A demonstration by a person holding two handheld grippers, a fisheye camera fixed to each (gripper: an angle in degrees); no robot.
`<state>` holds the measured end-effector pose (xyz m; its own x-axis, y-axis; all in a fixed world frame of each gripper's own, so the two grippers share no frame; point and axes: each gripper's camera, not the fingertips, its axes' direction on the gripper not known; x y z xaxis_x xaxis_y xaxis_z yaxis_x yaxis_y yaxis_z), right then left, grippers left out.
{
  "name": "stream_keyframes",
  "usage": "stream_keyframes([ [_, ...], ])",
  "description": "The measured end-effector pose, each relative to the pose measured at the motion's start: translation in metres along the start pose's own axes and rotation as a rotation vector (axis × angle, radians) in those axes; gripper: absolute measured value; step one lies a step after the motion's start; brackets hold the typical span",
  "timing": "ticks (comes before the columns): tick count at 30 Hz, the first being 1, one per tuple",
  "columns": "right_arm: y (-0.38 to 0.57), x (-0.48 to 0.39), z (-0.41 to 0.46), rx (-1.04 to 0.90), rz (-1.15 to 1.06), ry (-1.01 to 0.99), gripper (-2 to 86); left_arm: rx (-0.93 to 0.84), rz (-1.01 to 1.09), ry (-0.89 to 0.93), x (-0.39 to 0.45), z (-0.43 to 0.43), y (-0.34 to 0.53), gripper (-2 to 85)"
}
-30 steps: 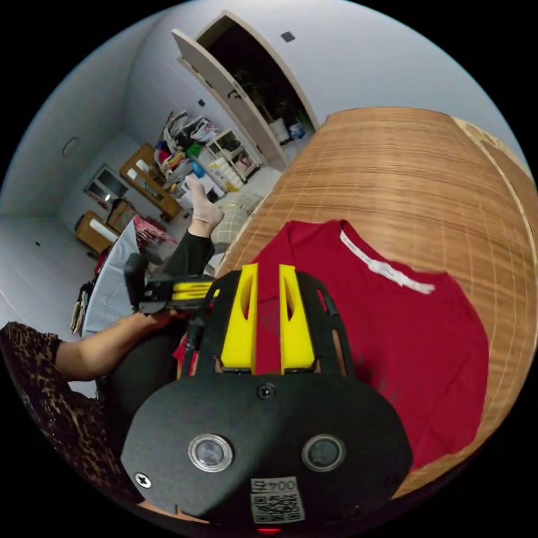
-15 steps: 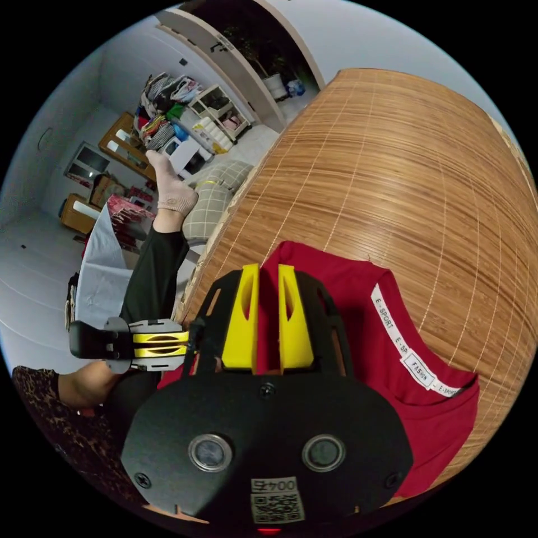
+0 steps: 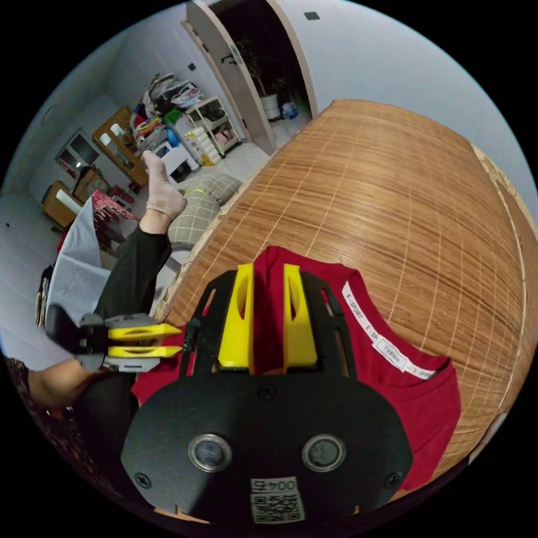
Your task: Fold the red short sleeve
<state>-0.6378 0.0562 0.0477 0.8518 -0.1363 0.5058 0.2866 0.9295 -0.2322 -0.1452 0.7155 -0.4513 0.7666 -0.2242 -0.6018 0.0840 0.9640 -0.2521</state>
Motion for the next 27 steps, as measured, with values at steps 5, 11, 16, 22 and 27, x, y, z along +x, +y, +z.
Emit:
stream_keyframes([
  [5,0.079,-0.014,-0.048,0.032,0.003,0.033,12.1,0.072,-0.02,0.017,0.0,-0.009,0.01,7.4],
  [11,0.177,-0.034,-0.076,0.023,0.04,0.138,12.4,0.008,0.147,-0.108,0.035,0.006,0.014,7.6],
  [16,0.225,-0.038,-0.066,-0.056,0.056,0.221,12.6,-0.015,0.155,-0.102,0.044,0.016,0.022,8.2],
  [22,0.249,-0.043,-0.076,-0.014,-0.002,0.303,12.4,-0.008,0.15,-0.106,0.053,0.021,0.03,10.7],
  [27,0.263,-0.034,-0.09,-0.011,0.001,0.295,12.4,-0.013,0.074,-0.08,0.049,0.027,0.034,14.9],
])
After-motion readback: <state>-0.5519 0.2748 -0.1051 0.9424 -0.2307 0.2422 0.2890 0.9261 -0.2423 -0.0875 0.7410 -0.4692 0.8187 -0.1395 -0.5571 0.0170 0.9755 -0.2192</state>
